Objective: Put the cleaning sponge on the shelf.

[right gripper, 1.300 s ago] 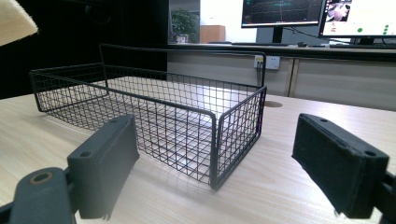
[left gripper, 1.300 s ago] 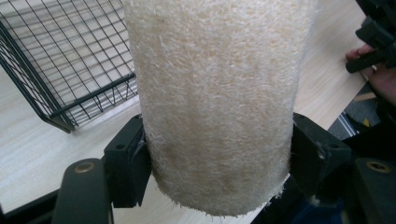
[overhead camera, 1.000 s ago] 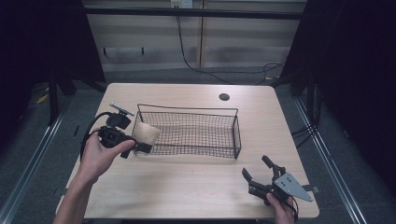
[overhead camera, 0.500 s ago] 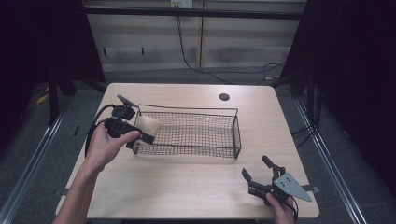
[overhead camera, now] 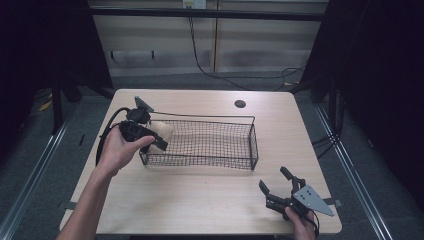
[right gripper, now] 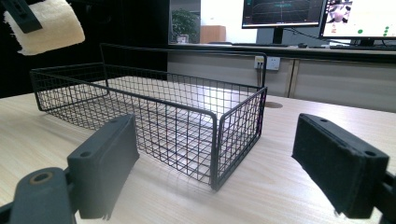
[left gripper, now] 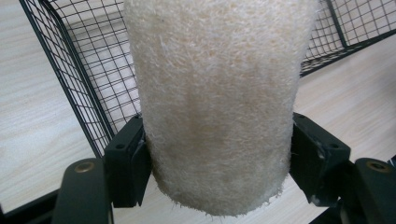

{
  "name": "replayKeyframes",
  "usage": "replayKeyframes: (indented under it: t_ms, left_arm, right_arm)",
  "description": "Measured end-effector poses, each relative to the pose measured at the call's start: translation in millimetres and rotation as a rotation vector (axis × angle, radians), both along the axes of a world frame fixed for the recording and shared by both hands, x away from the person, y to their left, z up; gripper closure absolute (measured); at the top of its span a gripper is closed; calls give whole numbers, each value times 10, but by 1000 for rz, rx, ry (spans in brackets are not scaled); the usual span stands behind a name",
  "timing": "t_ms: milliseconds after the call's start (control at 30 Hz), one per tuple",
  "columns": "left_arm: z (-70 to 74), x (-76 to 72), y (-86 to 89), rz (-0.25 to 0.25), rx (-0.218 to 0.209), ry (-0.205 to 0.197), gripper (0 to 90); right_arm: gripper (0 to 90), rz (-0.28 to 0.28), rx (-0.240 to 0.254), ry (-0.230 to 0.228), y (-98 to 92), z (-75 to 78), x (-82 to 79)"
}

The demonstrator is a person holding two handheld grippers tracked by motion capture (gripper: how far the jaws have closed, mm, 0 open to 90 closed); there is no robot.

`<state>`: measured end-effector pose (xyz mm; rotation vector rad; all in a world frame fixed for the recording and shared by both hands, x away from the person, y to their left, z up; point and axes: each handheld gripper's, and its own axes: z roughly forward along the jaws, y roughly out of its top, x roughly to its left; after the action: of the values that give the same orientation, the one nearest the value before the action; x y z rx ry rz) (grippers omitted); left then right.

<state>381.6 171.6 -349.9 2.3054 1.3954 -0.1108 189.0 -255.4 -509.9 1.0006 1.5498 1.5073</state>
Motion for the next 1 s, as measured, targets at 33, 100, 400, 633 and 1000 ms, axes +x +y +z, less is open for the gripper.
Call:
replayKeyframes:
  t_ms: [33, 100, 400, 633, 1000]
  left_arm:
    - [0, 12, -15, 7, 4, -3, 302]
    - [-2, 35, -47, 17, 11, 0, 302]
    - [-36, 152, -79, 51, 57, 37, 301]
    - [-63, 220, -122, 70, 64, 59, 300]
    - [-156, 269, -234, 103, 157, 59, 300]
  right_arm:
    - [135, -1, -5, -1, -4, -1, 3]
    - [135, -1, -4, 0, -3, 0, 1]
    - [135, -1, -3, -1, -6, -1, 3]
    - [135, -1, -4, -2, -6, -1, 4]
    - [134, -2, -2, 0, -7, -1, 1]
